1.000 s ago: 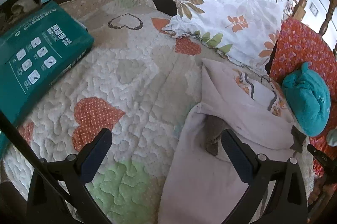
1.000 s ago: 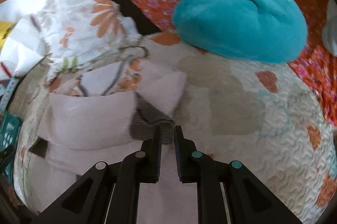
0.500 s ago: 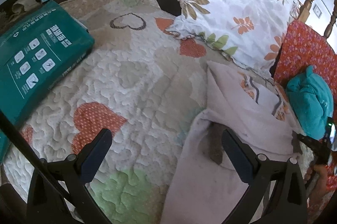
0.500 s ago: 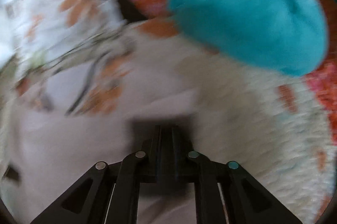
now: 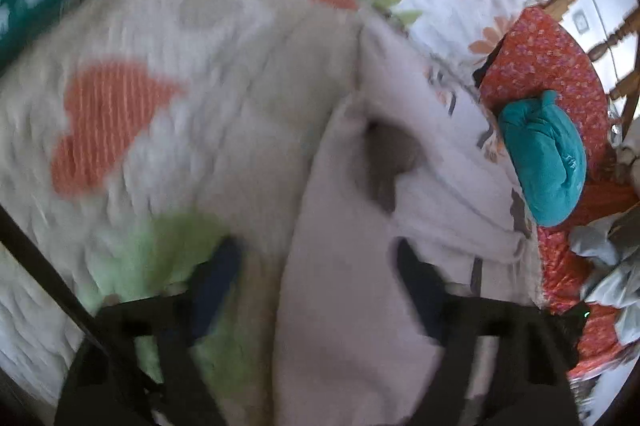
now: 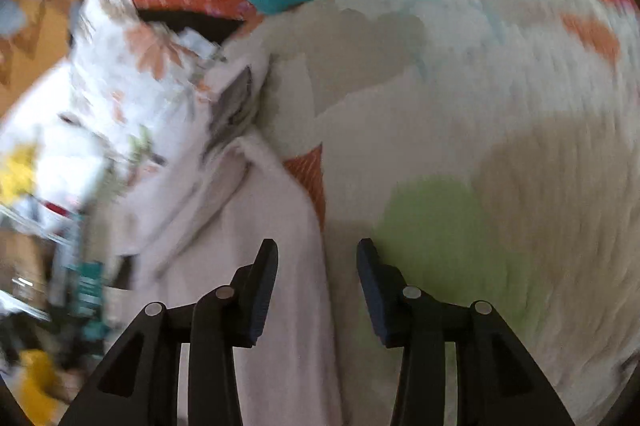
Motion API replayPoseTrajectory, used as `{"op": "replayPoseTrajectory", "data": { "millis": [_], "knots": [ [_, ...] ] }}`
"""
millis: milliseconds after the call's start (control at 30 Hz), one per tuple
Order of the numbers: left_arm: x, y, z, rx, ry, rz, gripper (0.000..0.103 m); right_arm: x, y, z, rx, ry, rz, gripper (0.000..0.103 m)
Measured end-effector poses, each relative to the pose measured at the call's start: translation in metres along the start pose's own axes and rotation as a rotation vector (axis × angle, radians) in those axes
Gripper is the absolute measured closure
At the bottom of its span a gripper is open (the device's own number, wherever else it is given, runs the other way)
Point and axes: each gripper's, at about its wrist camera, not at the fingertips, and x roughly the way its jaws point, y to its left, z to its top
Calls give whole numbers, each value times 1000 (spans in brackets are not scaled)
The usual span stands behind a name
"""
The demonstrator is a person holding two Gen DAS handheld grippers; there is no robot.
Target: Fold small clothes
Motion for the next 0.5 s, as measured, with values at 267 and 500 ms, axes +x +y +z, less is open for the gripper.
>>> {"op": "replayPoseTrajectory", "data": {
  "millis": [267,500],
  "knots": [
    [-18,-1,-59,-8,-13,-117,53,2,6,-65,24,139,242,58],
    [-22,-10,-106,9,36,-201,53,4,12,-96,46,193,318,58]
  ]
}}
